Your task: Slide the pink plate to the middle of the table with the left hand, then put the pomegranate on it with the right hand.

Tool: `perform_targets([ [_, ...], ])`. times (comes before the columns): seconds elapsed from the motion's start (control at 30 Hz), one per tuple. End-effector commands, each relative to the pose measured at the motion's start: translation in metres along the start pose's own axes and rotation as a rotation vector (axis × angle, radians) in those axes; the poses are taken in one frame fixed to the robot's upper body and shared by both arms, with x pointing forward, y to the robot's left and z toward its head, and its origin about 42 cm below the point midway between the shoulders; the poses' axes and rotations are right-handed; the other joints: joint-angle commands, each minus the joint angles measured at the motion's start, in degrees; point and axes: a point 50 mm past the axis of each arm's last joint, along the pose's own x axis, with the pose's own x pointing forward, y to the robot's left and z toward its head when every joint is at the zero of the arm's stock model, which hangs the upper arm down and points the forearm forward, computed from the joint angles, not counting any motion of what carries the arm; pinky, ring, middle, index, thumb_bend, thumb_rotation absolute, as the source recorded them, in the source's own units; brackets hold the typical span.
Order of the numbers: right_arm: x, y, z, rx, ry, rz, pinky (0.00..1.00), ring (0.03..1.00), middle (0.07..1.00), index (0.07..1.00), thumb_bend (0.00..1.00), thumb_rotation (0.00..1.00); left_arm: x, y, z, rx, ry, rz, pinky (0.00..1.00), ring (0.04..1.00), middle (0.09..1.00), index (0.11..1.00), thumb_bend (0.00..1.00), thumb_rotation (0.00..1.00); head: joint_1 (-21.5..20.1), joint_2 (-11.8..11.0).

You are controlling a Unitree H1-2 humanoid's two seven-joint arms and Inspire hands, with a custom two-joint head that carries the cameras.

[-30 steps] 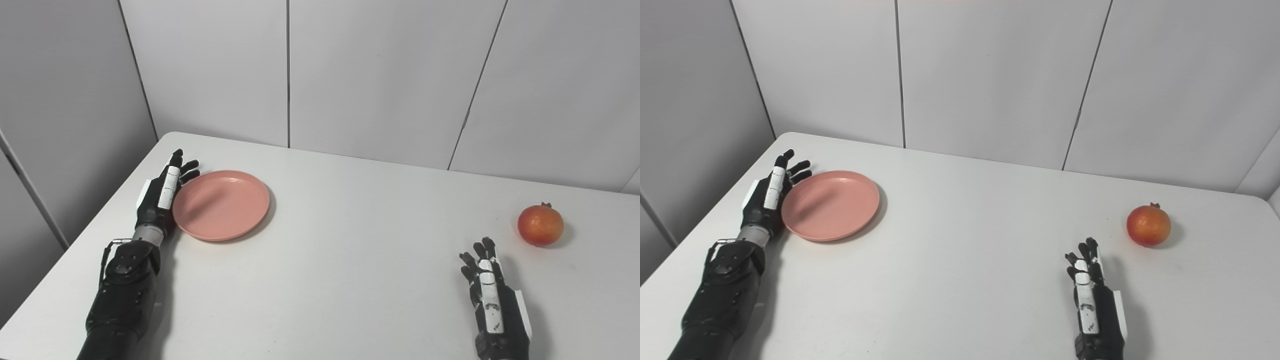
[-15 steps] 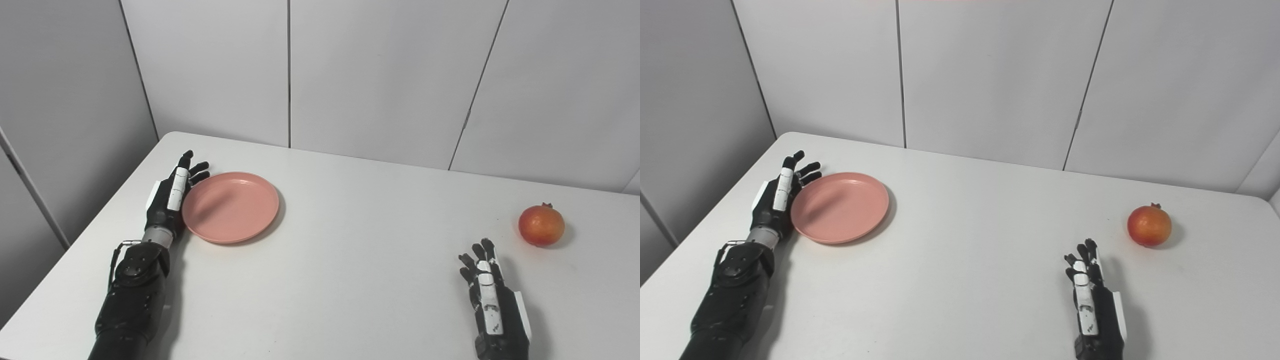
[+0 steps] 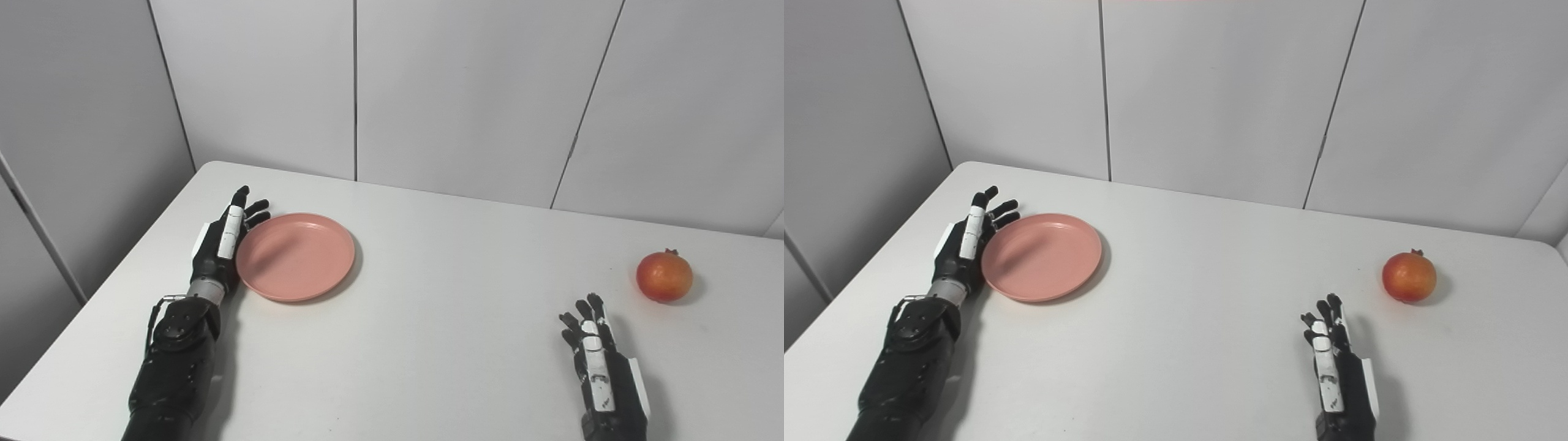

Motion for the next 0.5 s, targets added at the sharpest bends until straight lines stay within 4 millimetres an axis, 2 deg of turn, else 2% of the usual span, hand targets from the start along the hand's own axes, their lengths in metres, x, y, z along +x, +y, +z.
perform_targets([
  [0.0,-0.008,0.002,-0.011,0.004,0.059,0.006,0.94,0.920,0.967,0.986,0.64,0.87,0.005,-0.022,0.006,-0.022,-0.006,-0.059,0.82,0.835,0.841,0.945,1.00,0.93,0.0,0.1],
  [0.47,-0.007,0.007,-0.011,0.010,0.056,0.004,0.93,0.913,0.959,0.977,0.62,0.84,0.000,-0.045,0.003,-0.035,0.002,-0.118,0.83,0.845,0.863,0.963,1.00,0.93,-1.3,0.5],
])
